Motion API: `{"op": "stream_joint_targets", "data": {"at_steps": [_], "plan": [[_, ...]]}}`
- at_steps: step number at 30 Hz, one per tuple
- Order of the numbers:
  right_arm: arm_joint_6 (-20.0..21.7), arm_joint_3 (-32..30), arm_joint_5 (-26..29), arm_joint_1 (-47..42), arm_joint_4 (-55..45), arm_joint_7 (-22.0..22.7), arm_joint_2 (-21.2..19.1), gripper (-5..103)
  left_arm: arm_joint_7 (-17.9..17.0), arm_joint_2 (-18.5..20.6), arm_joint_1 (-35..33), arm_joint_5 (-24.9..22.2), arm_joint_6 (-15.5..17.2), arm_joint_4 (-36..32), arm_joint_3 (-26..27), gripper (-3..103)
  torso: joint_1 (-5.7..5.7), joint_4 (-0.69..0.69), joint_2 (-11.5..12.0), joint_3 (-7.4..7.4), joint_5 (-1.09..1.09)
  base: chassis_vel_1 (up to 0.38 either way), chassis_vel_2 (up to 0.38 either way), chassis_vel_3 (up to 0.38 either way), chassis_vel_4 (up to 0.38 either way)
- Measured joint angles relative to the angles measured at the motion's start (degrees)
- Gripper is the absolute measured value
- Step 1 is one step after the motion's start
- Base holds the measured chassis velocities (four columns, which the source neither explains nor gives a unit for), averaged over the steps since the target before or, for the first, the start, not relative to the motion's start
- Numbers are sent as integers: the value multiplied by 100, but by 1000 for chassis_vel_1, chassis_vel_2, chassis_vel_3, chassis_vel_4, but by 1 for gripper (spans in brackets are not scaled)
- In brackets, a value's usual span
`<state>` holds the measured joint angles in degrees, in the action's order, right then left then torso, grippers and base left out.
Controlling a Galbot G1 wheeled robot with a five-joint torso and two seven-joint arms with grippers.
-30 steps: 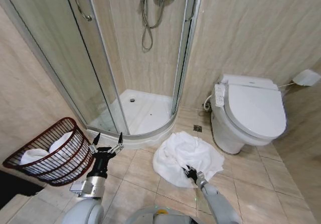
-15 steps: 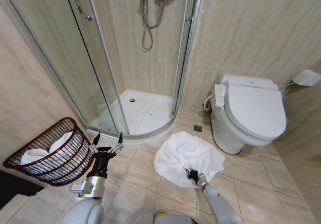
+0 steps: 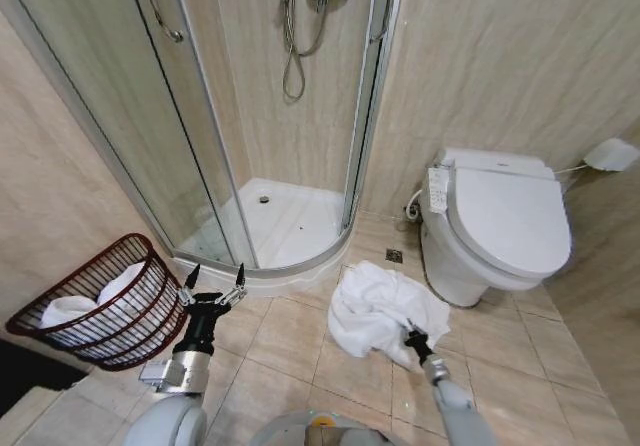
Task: Discard the used towel into the hamper.
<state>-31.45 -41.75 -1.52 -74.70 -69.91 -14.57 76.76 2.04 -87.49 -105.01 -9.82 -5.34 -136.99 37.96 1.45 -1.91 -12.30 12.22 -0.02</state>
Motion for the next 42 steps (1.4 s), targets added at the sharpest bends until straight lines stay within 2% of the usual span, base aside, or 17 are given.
{"op": "stream_joint_targets", "data": {"at_steps": [1, 3, 4, 7, 8, 10, 12, 18, 22, 24, 25, 28, 33, 42], "plan": [[0, 0, 0, 0, 0, 0, 0, 5, 0, 0, 0, 0, 0, 0, 0, 100, 0, 0, 0, 0, 0, 0, 0, 0, 0], [114, -114, 545, -549, -1113, 19, -13, 5, 0, 0, -1, 0, 0, 0, 0, 100, 0, 3, -1, 1, 4, 0, 0, 0, 0], [114, -114, 545, -549, -1113, 19, -13, 5, 0, 0, -1, 0, 0, 0, 0, 100, 0, 3, -1, 1, 4, 0, 0, 0, 0], [131, -320, 1062, -1083, -2409, 69, -27, 5, 0, 0, -1, 0, 0, 0, -1, 100, 0, 2, -1, 0, -2, 0, 0, 0, 0], [131, -320, 1062, -1083, -2409, 69, -27, 5, 0, 0, -1, 0, 0, 0, -1, 100, 0, 2, -1, 0, -2, 0, 0, 0, 0], [142, -552, 1389, -1411, -3354, 117, -34, 5, 0, 0, 0, 0, 0, 0, -1, 100, 0, 0, -1, 0, 4, 0, 0, 0, 0], [142, -815, 1647, -1628, -4125, 146, -34, 5, 0, 0, 0, 0, 0, 0, -1, 100, 0, 1, -1, 0, -1, 0, 0, 0, 0], [204, -1330, 2075, -1789, -5266, 371, -44, 5, 0, 0, -1, 0, 0, 0, 0, 100, 0, 1, -1, 1, 2, 0, 0, 0, 0], [478, -1737, 2426, -1703, -6066, 624, -185, 5, 0, 0, -1, 0, 0, 0, 0, 100, 0, 1, -1, 1, 1, 0, 0, 0, 0], [709, -2024, 2704, -1595, -6546, 842, -403, 5, 0, 1, -1, 0, 0, 0, 0, 100, 0, 1, -1, 1, 1, 0, 0, 0, 0], [709, -2024, 2704, -1595, -6546, 842, -403, 5, 0, 1, -1, 0, 0, 0, 0, 100, 0, 1, -1, 1, 1, 0, 0, 0, 0], [1006, -2419, 2984, -1417, -6932, 1103, -761, 5, 0, 0, 0, 0, 0, 0, -1, 100, 0, 0, -1, 1, 2, 0, 0, 0, 0], [1172, -2867, 3181, -1256, -7106, 1236, -1023, 5, 0, 0, -1, 0, 0, 0, 0, 100, 1, 0, -1, 1, 2, 0, 0, 0, 0], [1132, -3394, 3584, -1350, -7359, 1383, -1064, 5, 0, 0, -1, 0, 0, 0, 0, 100, 1, 1, -1, 1, 1, 0, 0, 0, 0]]}}
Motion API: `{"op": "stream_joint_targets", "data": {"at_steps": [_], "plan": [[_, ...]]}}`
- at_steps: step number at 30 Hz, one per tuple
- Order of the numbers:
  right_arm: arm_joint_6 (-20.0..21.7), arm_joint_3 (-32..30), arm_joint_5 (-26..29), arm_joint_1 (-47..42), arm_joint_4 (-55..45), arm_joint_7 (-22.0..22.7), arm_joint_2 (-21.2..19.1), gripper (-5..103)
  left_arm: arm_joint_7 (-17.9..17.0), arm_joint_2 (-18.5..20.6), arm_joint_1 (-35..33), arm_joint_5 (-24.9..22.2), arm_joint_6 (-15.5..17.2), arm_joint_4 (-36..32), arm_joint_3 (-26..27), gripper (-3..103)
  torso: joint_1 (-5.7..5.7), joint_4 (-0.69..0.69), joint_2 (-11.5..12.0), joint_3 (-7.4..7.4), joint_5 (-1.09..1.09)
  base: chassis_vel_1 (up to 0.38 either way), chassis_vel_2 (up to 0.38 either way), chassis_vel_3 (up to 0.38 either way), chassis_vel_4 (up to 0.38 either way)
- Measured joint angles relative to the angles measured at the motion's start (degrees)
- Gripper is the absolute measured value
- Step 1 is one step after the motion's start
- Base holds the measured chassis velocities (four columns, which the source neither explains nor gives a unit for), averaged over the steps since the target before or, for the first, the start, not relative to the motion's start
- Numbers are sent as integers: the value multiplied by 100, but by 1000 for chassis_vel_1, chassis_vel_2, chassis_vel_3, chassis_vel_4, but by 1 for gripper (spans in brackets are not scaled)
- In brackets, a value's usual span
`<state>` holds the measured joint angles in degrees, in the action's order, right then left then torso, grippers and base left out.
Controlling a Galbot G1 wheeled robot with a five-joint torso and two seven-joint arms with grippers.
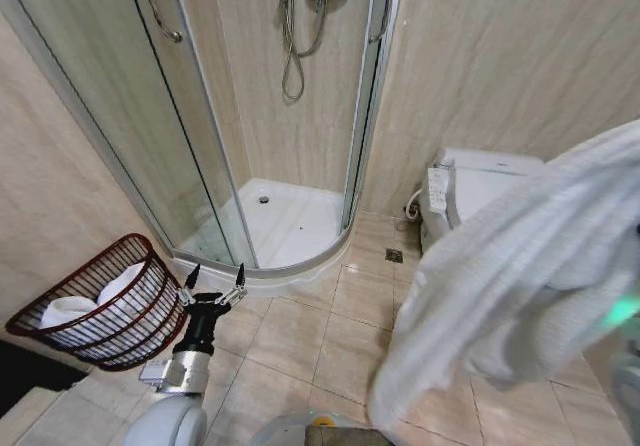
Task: Discard the used towel into the hamper.
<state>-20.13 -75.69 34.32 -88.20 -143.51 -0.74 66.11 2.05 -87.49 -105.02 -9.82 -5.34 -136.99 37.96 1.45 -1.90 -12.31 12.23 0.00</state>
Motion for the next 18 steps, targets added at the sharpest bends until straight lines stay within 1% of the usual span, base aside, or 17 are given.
{"op": "stream_joint_targets", "data": {"at_steps": [3, 8, 11, 15, 18], "plan": [[55, -279, 217, -45, -26, 115, -65, 5, 0, 0, 0, 0, 0, 0, 0, 100, 2, 0, -9, 7, 2, 0, 0, 0, 0], [123, -454, 380, -92, -23, 195, -103, 5, 0, 0, 0, 0, 0, 0, 0, 100, 29, 0, -73, 43, 0, 0, 0, 0, 0], [153, -567, 496, -108, -12, 263, -131, 5, 0, 0, 0, 0, 0, 0, 0, 100, 63, 0, -176, 111, 0, 0, 0, 0, 0], [164, -622, 578, -102, -5, 312, -165, 5, 0, 0, 0, 0, 0, 0, 0, 100, 83, 0, -241, 157, 1, 0, 0, 0, 0], [179, -752, 727, -89, 3, 359, -246, 5, 0, 0, 0, 0, 0, 0, 0, 100, 109, 0, -345, 235, 1, 0, 0, 0, 0]]}}
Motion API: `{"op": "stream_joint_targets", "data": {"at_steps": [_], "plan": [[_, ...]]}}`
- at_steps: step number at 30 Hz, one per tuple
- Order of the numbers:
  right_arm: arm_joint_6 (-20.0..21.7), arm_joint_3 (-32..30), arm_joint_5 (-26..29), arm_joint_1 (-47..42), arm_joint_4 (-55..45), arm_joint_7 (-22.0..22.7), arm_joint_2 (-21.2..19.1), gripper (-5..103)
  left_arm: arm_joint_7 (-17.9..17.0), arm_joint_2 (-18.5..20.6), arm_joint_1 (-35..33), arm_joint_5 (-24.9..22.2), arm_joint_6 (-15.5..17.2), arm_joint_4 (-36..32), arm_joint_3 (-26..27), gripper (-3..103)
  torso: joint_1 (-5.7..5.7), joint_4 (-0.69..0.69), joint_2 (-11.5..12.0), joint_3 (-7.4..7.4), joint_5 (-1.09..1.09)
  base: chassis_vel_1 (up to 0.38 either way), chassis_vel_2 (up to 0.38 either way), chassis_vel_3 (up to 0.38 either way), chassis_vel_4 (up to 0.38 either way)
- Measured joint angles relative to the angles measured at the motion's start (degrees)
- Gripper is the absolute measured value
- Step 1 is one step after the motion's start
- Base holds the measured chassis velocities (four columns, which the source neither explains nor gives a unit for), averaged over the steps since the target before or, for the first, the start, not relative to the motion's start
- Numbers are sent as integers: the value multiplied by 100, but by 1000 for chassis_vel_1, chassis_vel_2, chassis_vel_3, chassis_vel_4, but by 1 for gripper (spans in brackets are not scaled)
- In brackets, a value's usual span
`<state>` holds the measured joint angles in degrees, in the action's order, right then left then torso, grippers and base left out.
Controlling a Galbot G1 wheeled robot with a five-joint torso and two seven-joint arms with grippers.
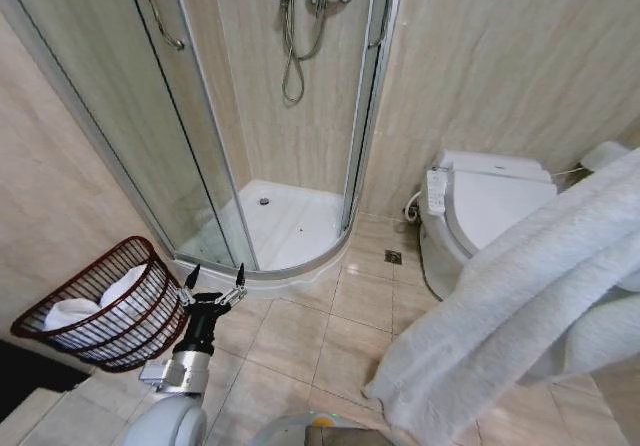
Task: Discard the used towel into the hamper.
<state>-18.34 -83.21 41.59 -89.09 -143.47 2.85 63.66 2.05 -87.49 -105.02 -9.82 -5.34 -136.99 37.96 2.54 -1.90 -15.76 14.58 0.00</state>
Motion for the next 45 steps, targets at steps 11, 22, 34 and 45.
{"op": "stream_joint_targets", "data": {"at_steps": [11, 22, 34, 45], "plan": [[-78, -325, 206, 52, 12, 18, -72, 5, 0, 0, 0, 0, 0, 0, 0, 100, 81, 0, -252, 170, 0, 0, 0, 0, 0], [-120, -390, 248, 41, 19, 18, -88, 5, 0, 0, 0, 0, 0, 0, 0, 100, 181, 0, -534, 353, 0, 0, 0, 0, 0], [-130, -389, 258, 49, 23, -30, -78, 5, 0, 0, 0, 0, 0, 0, 0, 100, 282, 0, -805, 521, 0, 0, 0, 0, 0], [-130, -351, 267, 42, 23, -31, -51, 5, 0, 0, 0, 0, 0, 0, 0, 100, 384, 0, -1067, 683, 0, 0, 0, 0, 0]]}}
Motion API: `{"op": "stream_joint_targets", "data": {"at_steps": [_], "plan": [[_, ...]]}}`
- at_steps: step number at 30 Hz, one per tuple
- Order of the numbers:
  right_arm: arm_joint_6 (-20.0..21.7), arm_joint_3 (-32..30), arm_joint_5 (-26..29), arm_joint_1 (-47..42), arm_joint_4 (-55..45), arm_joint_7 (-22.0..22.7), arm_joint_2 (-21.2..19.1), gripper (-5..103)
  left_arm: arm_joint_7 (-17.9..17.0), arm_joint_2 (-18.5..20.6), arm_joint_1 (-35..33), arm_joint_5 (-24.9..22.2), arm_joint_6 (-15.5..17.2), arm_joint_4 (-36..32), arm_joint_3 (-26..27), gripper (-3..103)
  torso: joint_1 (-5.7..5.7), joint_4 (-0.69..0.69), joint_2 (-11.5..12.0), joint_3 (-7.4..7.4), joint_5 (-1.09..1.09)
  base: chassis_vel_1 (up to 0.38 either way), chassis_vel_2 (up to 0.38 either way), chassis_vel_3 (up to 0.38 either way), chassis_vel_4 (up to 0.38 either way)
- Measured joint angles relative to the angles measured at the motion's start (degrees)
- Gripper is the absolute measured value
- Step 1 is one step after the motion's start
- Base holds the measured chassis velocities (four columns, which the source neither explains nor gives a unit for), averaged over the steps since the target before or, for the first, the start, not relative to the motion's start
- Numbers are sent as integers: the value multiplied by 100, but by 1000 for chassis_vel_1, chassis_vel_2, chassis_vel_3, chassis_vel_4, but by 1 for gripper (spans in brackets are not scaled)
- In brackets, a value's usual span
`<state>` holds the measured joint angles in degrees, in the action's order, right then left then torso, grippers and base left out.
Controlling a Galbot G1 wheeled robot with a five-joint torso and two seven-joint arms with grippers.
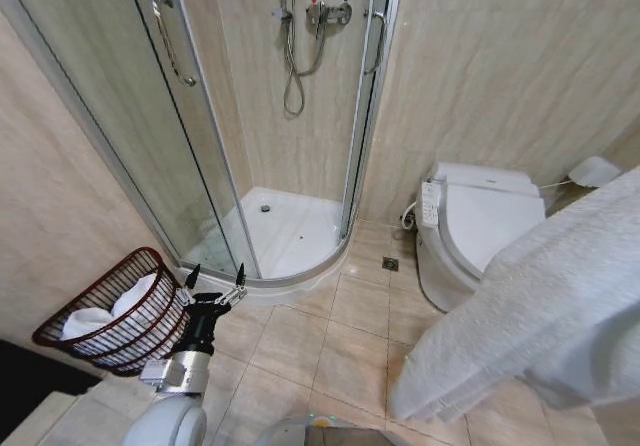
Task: Discard the used towel into the hamper.
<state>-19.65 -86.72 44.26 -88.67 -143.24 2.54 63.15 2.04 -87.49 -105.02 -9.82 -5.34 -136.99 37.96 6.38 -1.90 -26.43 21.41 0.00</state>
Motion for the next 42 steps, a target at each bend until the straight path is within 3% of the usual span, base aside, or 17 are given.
{"op": "stream_joint_targets", "data": {"at_steps": [42], "plan": [[2, 119, -20, 69, 1, -75, -94, 5, 0, 0, 0, 0, 0, 0, 0, 100, 390, 0, -975, 583, 0, 0, 0, 0, 0]]}}
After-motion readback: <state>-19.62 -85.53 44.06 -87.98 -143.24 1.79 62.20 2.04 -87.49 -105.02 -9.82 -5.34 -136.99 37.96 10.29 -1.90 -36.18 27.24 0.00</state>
